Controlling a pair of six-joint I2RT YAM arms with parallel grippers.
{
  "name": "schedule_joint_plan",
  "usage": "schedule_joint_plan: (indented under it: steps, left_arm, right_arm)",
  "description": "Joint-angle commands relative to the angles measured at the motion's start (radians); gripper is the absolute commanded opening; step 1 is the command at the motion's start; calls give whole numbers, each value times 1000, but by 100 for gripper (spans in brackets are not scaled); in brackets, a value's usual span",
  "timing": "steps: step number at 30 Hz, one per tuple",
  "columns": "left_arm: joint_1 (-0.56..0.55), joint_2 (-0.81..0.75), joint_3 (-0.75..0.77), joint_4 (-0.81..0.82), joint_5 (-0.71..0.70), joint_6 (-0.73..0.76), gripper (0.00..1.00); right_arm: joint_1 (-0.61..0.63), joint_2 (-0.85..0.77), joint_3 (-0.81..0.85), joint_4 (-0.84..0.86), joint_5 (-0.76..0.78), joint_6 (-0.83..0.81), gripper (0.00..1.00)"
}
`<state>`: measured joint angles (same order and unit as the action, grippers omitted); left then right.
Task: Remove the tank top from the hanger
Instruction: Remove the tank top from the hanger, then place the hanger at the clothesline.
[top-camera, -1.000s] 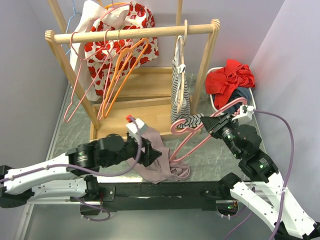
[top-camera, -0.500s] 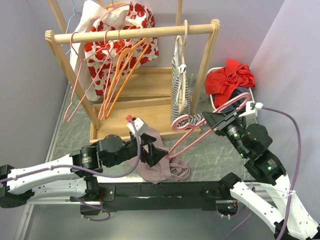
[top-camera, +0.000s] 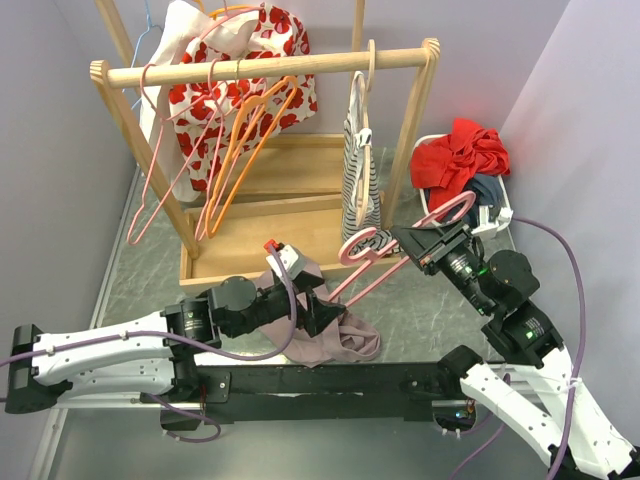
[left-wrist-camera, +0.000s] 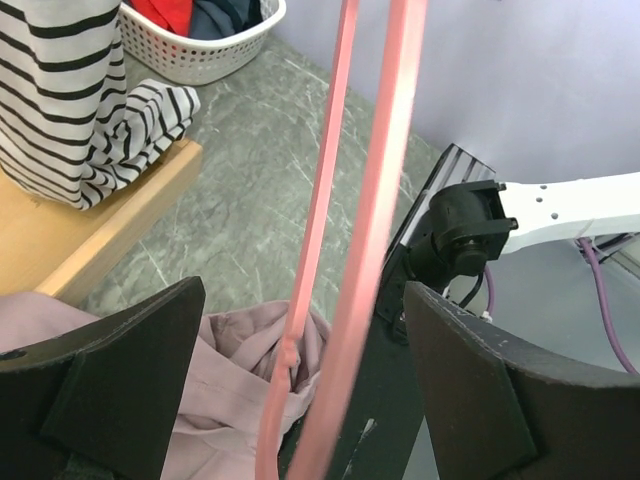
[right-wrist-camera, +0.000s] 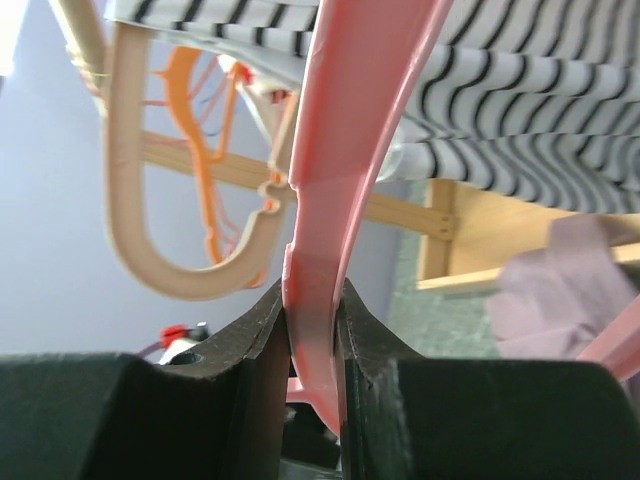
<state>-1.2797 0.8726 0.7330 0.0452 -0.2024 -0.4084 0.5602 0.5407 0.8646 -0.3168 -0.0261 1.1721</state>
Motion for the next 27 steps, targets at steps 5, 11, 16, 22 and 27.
schedule_joint_plan:
  steps: [5, 11, 16, 22, 27]
  left_arm:
    - [-1, -9, -17, 78, 57, 11, 73]
    - [-1, -23, -21, 33, 32, -18, 16]
    - [-6, -61, 11, -39, 38, -20, 1]
    - [-4, -72, 157, -225, 95, 48, 1]
    - [-6, -106, 215, -269, 72, 80, 1]
  right_arm:
    - [-6, 27, -2, 166, -67, 103, 0]
    - [-11, 25, 4, 154, -57, 103, 0]
    - [-13, 28, 11, 148, -70, 78, 0]
    - [-13, 18, 37, 41, -48, -51, 58]
    - [-11, -44, 76, -39, 18, -149, 86]
